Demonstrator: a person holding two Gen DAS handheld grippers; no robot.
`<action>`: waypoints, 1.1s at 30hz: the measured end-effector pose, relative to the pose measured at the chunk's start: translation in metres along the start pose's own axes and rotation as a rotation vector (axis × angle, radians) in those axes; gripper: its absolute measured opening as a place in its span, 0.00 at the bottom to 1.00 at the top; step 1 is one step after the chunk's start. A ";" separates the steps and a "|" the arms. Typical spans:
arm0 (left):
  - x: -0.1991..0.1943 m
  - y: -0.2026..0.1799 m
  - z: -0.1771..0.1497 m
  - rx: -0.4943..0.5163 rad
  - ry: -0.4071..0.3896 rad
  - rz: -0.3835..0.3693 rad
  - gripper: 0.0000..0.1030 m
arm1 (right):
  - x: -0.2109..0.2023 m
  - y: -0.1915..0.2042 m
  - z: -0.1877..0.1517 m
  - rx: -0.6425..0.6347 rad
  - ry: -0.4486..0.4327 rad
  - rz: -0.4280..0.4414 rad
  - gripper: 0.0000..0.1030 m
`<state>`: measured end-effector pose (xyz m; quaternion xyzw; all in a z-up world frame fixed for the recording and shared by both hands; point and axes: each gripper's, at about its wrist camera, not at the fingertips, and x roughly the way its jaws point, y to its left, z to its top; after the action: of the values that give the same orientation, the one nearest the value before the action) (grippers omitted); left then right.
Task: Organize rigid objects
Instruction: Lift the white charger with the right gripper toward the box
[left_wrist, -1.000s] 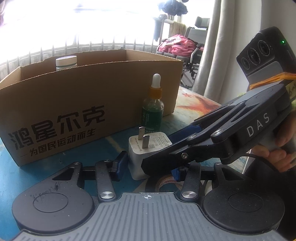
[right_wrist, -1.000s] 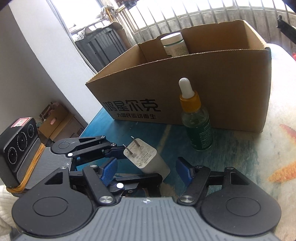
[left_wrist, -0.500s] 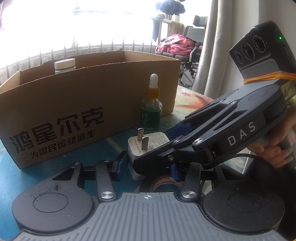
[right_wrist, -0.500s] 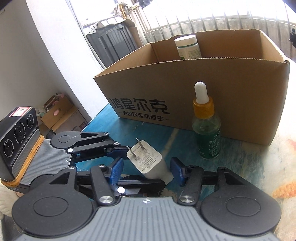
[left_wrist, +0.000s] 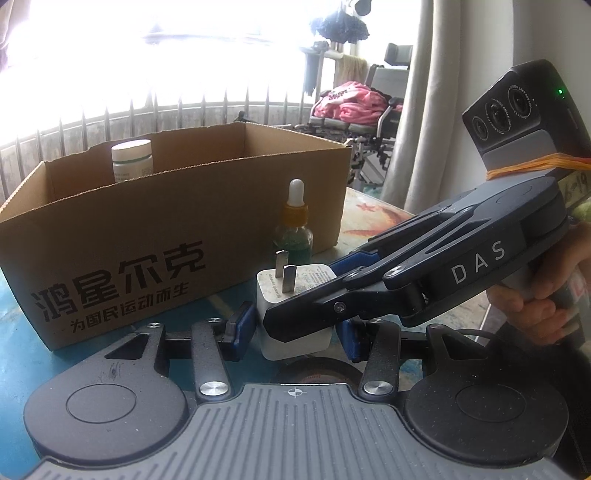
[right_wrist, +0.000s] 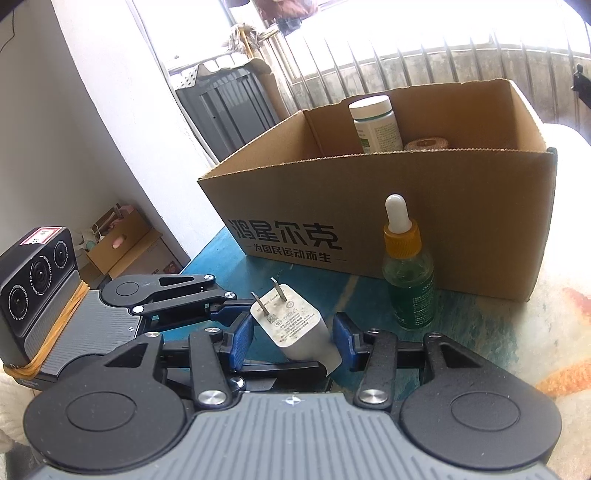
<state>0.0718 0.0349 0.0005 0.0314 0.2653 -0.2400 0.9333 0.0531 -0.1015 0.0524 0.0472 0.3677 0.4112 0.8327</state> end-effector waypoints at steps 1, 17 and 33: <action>-0.002 -0.002 0.001 0.008 -0.003 -0.001 0.45 | -0.002 0.002 0.001 -0.007 -0.003 -0.001 0.49; -0.013 -0.025 0.030 0.047 -0.045 -0.027 0.45 | -0.044 0.014 0.016 -0.035 -0.091 -0.011 0.48; -0.006 -0.019 0.069 0.068 -0.036 -0.048 0.45 | -0.056 0.003 0.043 -0.018 -0.155 -0.019 0.47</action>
<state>0.0915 0.0080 0.0639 0.0525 0.2407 -0.2717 0.9303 0.0573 -0.1299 0.1168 0.0681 0.2990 0.4015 0.8630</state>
